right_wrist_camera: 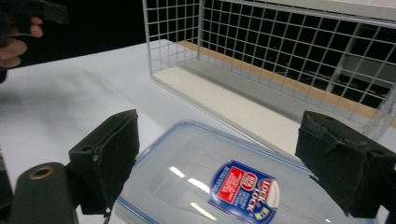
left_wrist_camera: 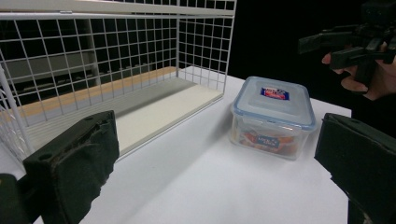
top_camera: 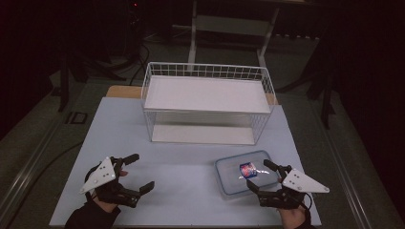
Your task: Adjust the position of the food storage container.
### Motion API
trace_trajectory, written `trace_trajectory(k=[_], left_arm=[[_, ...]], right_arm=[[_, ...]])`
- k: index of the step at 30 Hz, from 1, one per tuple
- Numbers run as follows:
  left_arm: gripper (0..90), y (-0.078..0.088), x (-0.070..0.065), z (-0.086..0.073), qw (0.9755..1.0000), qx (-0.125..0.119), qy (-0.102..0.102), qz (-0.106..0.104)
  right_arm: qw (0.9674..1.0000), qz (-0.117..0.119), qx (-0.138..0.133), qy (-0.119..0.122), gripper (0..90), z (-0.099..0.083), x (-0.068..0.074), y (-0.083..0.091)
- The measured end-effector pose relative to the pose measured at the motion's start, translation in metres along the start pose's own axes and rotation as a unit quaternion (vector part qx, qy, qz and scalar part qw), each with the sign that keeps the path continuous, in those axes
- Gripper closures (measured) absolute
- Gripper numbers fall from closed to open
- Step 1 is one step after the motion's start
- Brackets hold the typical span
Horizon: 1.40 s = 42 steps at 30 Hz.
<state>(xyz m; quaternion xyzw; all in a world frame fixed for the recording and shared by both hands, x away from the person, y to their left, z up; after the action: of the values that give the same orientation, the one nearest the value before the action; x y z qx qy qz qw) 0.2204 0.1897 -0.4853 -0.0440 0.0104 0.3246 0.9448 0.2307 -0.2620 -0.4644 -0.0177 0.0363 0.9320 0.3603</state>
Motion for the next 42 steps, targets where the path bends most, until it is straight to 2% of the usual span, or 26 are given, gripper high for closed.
trace_trajectory(k=[4,10,11,12,14,16,18,21,24,26,27,28,30,33,35,36,37,38,39,40,42], left_arm=[[0.0,0.0,-0.001,0.0,1.0,0.002,-0.002,0.001],[0.0,0.001,-0.003,0.003,1.0,-0.008,-0.006,-0.003],[0.0,0.001,-0.003,0.003,1.0,-0.008,-0.006,-0.003],[0.0,0.001,-0.004,0.003,1.0,-0.007,-0.005,-0.003],[0.0,0.001,-0.004,0.003,1.0,-0.007,-0.006,-0.003],[0.0,0.0,-0.005,0.003,1.0,-0.007,-0.004,-0.006],[0.0,0.0,-0.005,0.003,0.9999,-0.006,-0.005,-0.006],[0.0,0.0,-0.005,0.003,0.9999,-0.007,-0.004,-0.006],[0.0,0.0,-0.005,0.003,0.9999,-0.008,-0.003,-0.006],[0.0,0.0,-0.005,0.003,1.0,-0.007,-0.004,-0.005],[0.0,0.0,-0.005,0.003,1.0,-0.007,-0.004,-0.005],[0.0,0.0,-0.005,0.003,1.0,-0.007,-0.004,-0.005],[0.0,-0.001,-0.005,0.002,1.0,-0.006,-0.004,-0.005],[0.0,-0.001,-0.005,0.002,1.0,-0.005,-0.002,-0.007],[0.0,-0.001,-0.005,0.002,1.0,-0.004,-0.002,-0.008],[0.0,-0.001,-0.005,0.002,1.0,-0.004,-0.002,-0.008],[0.0,-0.002,-0.005,0.001,1.0,-0.003,0.0,-0.009],[0.0,-0.002,-0.005,0.001,1.0,-0.003,0.0,-0.009],[0.0,-0.002,-0.004,0.0,1.0,-0.002,0.0,-0.01],[0.0,-0.002,-0.004,0.0,0.9999,-0.002,0.0,-0.01],[0.0,-0.002,-0.005,0.0,0.9999,-0.002,0.001,-0.011]], right_arm=[[1.0,0.003,-0.005,-0.004,11.2,0.003,0.001,0.0],[0.9991,0.034,-0.026,0.0,11.2,0.036,0.006,0.001],[0.9991,0.034,-0.026,0.0,11.2,0.036,0.006,0.001],[0.999,0.032,-0.031,0.0,11.2,0.044,0.004,0.0],[0.9995,-0.003,-0.03,0.011,11.3,0.052,0.001,-0.003],[0.9994,-0.01,-0.031,0.012,11.3,0.058,-0.003,-0.006],[0.9993,-0.005,-0.037,0.003,11.3,0.062,-0.008,-0.007],[0.9992,-0.01,-0.036,-0.011,13.2,0.065,-0.018,-0.009],[0.9991,-0.025,-0.032,-0.012,14.2,0.066,-0.032,-0.009],[0.999,-0.035,-0.027,-0.01,19.5,0.066,-0.042,-0.007],[0.999,-0.035,-0.027,-0.01,19.5,0.066,-0.042,-0.007],[0.9986,-0.047,-0.02,-0.009,23.2,0.063,-0.053,-0.006],[0.9982,-0.058,-0.011,-0.01,28.4,0.059,-0.064,-0.005],[0.9971,-0.075,0.004,-0.016,41.9,0.05,-0.078,-0.002],[0.996,-0.087,0.014,-0.015,50.4,0.042,-0.085,0.001],[0.996,-0.087,0.014,-0.015,50.4,0.042,-0.085,0.001],[0.9946,-0.098,0.028,-0.014,56.3,0.033,-0.091,0.003],[0.9946,-0.098,0.028,-0.014,56.3,0.033,-0.091,0.003],[0.9932,-0.107,0.041,-0.021,63.2,0.022,-0.096,0.004],[0.9928,-0.108,0.047,-0.024,66.2,0.017,-0.098,0.005],[0.9919,-0.111,0.054,-0.028,68.7,0.011,-0.1,0.006]])
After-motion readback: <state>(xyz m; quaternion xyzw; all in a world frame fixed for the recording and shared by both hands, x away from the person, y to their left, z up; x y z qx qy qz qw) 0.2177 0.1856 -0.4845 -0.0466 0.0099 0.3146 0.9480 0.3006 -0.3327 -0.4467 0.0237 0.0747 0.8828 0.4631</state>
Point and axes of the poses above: each handheld gripper's, and its own axes: y roughly backward along the jaws, z roughly out of its top, x roughly to its left, the point moved 2 cm from there along -y, roughly forward along the jaws, and after that the axes turned 13 degrees about -x, right-handed, at the moved point
